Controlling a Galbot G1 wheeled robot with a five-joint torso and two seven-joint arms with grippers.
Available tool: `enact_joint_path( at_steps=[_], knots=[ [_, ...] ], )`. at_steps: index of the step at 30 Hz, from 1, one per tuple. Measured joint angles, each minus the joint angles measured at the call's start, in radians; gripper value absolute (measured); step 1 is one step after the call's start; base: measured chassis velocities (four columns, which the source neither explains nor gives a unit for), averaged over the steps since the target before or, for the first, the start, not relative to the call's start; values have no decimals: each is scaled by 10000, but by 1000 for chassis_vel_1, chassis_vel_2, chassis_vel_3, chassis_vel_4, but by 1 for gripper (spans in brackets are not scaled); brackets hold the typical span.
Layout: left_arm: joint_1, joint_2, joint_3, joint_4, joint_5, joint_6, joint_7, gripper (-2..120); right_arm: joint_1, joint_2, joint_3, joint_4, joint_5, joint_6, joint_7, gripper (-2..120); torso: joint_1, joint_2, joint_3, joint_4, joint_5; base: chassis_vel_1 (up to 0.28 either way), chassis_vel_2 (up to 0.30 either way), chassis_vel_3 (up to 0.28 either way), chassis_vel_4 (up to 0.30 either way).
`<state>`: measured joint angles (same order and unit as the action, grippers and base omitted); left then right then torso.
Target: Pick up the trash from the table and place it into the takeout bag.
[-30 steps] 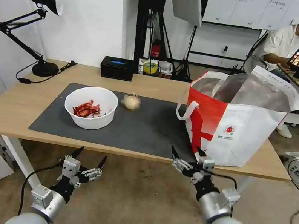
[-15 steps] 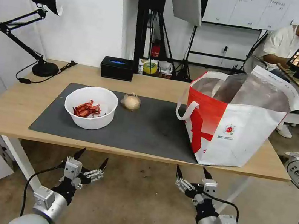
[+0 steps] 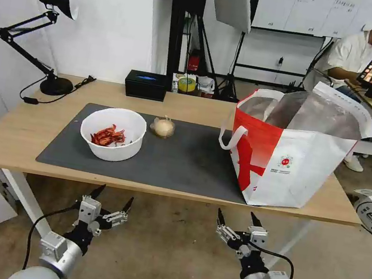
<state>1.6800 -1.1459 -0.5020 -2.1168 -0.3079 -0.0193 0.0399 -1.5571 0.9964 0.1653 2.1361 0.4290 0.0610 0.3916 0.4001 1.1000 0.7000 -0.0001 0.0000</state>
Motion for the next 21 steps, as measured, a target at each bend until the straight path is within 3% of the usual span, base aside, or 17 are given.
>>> enact_joint_path(
  at_steps=[11,21],
  knots=[
    [236,68,-150,-229,-97,6,1,100,2606,-476,-1335,-185,1457,-681,-590,100,0,-2,1,1,0,0,0,0,0],
    [500,-100,-315,-385,12,-23,0,100,5939,-577,-3110,-1427,3088,-1106,-1220,100,0,-2,1,1,-2,0,0,0,0]
  ],
)
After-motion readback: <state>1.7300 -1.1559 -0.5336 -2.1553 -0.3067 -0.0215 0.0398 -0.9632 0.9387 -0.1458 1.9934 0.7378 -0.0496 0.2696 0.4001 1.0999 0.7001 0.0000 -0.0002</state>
